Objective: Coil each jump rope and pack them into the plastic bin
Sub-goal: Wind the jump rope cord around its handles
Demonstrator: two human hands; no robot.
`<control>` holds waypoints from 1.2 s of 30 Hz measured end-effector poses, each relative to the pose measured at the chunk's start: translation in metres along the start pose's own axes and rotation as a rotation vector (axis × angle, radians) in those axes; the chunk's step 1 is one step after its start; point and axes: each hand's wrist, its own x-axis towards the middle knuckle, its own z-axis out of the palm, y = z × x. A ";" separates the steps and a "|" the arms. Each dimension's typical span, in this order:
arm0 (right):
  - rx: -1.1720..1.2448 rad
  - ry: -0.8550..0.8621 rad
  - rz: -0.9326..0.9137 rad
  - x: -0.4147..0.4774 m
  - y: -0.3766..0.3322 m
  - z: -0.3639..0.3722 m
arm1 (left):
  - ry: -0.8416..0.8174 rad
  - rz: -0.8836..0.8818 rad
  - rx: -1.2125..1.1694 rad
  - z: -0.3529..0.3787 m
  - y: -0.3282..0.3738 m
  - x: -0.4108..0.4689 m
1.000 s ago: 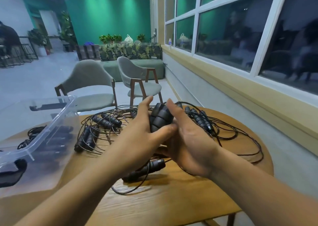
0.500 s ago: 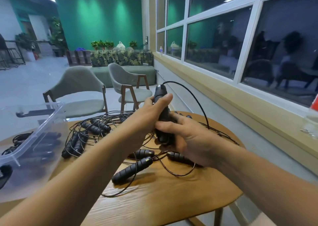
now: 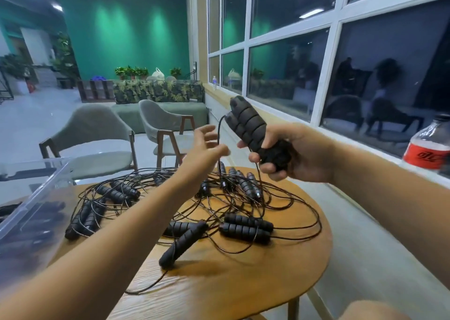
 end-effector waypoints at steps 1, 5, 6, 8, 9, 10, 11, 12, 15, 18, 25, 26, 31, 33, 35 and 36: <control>-0.014 -0.010 -0.011 -0.001 -0.008 -0.002 | -0.081 -0.013 0.017 0.003 -0.003 0.005; -0.053 -0.018 -0.055 -0.005 -0.032 -0.006 | -0.267 -0.021 0.048 0.024 -0.005 0.012; -0.053 -0.011 -0.063 -0.005 -0.036 -0.007 | -0.277 -0.026 0.040 0.028 -0.004 0.012; -0.051 -0.002 -0.078 -0.005 -0.043 -0.008 | -0.294 -0.037 0.034 0.034 -0.002 0.013; -0.050 0.008 -0.084 -0.005 -0.046 -0.009 | -0.291 -0.039 0.046 0.036 -0.004 0.014; -0.049 0.024 -0.087 -0.005 -0.049 -0.010 | -0.285 -0.040 0.074 0.036 -0.006 0.014; -0.045 0.042 -0.091 -0.005 -0.051 -0.011 | -0.281 -0.043 0.111 0.035 -0.010 0.015; -0.040 0.057 -0.096 -0.005 -0.053 -0.012 | -0.284 -0.048 0.155 0.034 -0.015 0.015; -0.026 0.086 -0.107 -0.004 -0.059 -0.014 | -0.351 -0.097 0.299 0.026 -0.033 0.006; -0.022 0.104 -0.103 -0.003 -0.061 -0.016 | -0.372 -0.199 0.468 0.018 -0.057 -0.009; -0.031 0.111 -0.102 0.002 -0.057 -0.018 | -0.324 -0.381 0.348 0.000 -0.092 -0.023; -0.033 0.110 -0.096 0.003 -0.056 -0.018 | -0.308 -0.400 0.299 -0.003 -0.090 -0.023; -0.061 0.105 -0.078 0.006 -0.049 -0.015 | -0.225 -0.514 -0.060 -0.016 -0.065 -0.015; -0.065 0.098 -0.068 0.007 -0.047 -0.013 | -0.237 -0.590 -0.325 -0.017 -0.054 -0.015; -0.071 0.092 -0.058 0.009 -0.046 -0.011 | -0.275 -0.613 -0.536 -0.020 -0.046 -0.018; -0.072 0.088 -0.053 0.010 -0.045 -0.010 | -0.281 -0.612 -0.591 -0.022 -0.044 -0.019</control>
